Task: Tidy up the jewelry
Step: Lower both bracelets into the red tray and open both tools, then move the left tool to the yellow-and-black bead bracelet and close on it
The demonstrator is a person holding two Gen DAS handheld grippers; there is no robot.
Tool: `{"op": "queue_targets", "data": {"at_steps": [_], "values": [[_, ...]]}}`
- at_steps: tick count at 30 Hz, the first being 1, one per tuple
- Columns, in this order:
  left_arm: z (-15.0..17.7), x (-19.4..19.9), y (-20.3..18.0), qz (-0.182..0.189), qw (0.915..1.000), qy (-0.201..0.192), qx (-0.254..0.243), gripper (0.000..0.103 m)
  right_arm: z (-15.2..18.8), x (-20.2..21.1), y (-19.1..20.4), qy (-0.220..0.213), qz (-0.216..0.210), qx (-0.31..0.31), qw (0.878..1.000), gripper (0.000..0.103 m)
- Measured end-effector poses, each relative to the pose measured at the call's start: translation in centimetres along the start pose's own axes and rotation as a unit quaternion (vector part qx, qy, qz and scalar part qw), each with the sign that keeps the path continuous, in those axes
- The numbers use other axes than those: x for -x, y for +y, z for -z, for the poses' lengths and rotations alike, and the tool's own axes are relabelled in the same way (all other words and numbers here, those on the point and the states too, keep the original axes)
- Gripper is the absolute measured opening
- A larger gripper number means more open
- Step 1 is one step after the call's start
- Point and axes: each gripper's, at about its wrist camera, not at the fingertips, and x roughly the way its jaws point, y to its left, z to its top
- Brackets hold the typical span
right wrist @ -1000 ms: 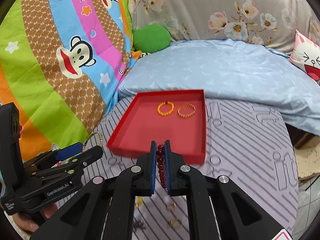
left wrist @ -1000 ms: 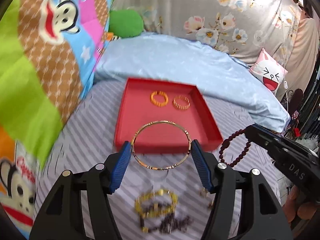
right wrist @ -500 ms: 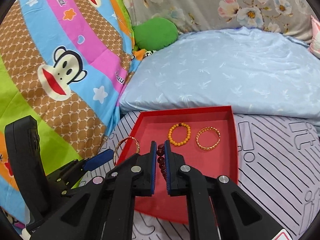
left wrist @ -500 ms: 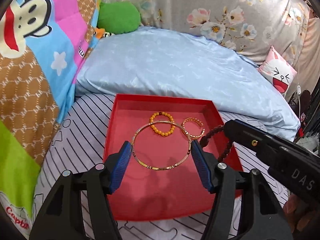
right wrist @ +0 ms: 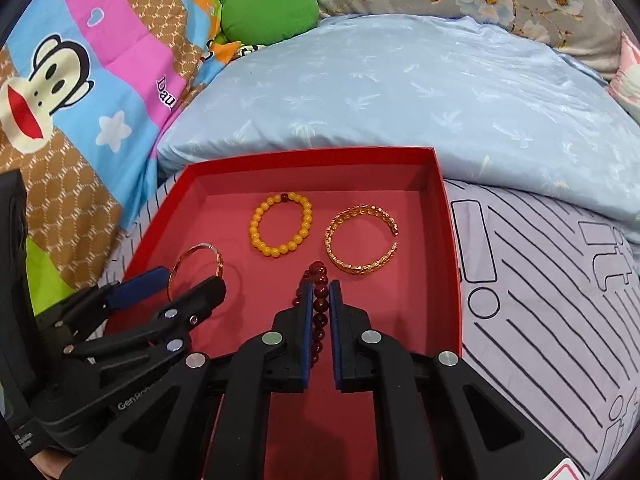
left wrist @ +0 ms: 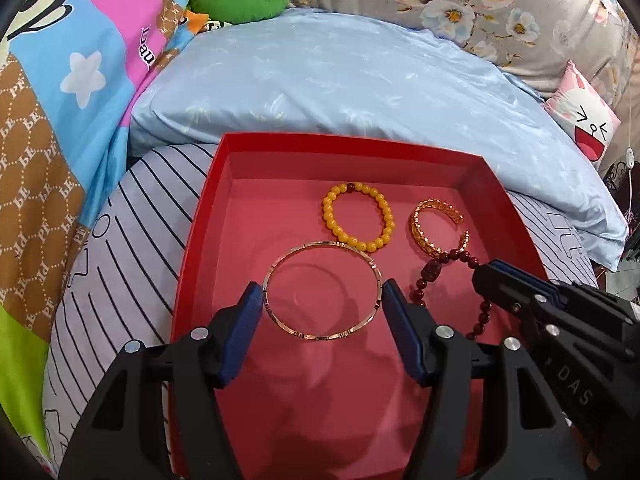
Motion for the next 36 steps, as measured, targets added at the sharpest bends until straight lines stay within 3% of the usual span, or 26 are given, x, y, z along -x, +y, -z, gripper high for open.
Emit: {"op": "queue_targets", "data": {"at_steps": [3, 5, 7, 16, 25, 36], "values": [[-0.4, -0.3, 0.0, 0.0, 1.0, 0.007, 0.003, 0.06, -0.2, 0.6, -0.1, -0.015, 0.011, -0.001, 1.0, 0.026], [-0.5, 0.4, 0.1, -0.013, 0.9999, -0.006, 0.007, 0.071, -0.2, 1.7, 0.0, -0.031, 0.016, -0.002, 0.999, 0.038], [-0.7, 1.4, 0.2, -0.018, 0.9996, -0.021, 0.01, 0.074, 0.0, 3.0, 0.0, -0.046, 0.018, 0.001, 0.999, 0.043], [1.2, 7.5, 1.3, -0.028, 0.9976, -0.059, 0.025, 0.077, 3.1, 8.0, 0.5, -0.063, 0.012, 0.009, 0.998, 0.044], [7.1, 12.9, 2.0, -0.048, 0.9963, -0.066, 0.028, 0.077, 9.5, 12.4, 0.2, -0.053, 0.014, 0.006, 0.998, 0.044], [16.3, 14.4, 1.6, -0.039, 0.9987, -0.014, 0.031, 0.077, 16.7, 14.4, -0.3, -0.021, 0.021, -0.006, 1.0, 0.044]]}}
